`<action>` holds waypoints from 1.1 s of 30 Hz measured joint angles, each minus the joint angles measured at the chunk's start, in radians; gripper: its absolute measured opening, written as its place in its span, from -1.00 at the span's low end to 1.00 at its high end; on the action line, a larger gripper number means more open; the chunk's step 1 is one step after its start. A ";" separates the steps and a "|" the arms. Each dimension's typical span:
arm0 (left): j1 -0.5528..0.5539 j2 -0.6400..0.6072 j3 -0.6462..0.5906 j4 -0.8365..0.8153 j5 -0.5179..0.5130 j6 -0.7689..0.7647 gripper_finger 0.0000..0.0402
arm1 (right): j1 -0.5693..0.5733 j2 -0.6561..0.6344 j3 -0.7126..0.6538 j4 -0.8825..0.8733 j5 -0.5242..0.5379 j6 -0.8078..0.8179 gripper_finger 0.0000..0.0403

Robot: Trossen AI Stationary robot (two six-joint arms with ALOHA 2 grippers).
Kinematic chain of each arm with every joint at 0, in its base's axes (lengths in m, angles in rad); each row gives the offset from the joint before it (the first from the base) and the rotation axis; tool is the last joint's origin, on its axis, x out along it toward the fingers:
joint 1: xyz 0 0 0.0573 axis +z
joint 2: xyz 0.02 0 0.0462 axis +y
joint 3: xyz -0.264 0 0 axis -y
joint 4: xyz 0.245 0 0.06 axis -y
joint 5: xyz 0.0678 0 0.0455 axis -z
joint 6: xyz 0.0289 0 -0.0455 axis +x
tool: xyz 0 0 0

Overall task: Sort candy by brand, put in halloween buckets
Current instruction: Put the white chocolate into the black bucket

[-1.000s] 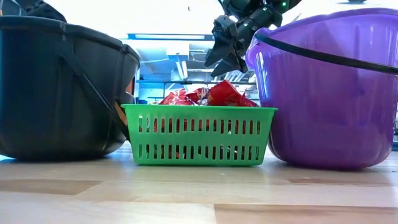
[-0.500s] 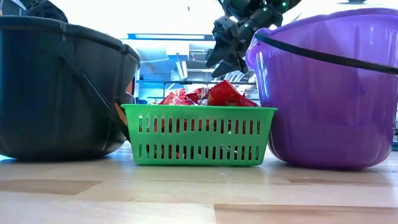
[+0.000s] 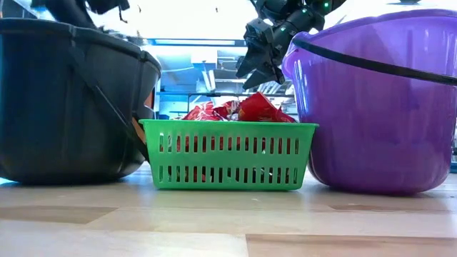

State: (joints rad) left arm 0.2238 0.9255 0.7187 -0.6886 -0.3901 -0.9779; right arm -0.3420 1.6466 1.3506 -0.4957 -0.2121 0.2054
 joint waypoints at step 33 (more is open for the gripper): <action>-0.471 0.119 0.215 -0.109 0.546 0.275 -0.38 | -0.005 -0.001 0.053 -0.053 -0.006 0.058 0.05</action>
State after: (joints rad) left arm -0.2472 1.0443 0.9340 -0.7980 0.1561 -0.7031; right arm -0.3466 1.6459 1.4036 -0.5483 -0.2182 0.2634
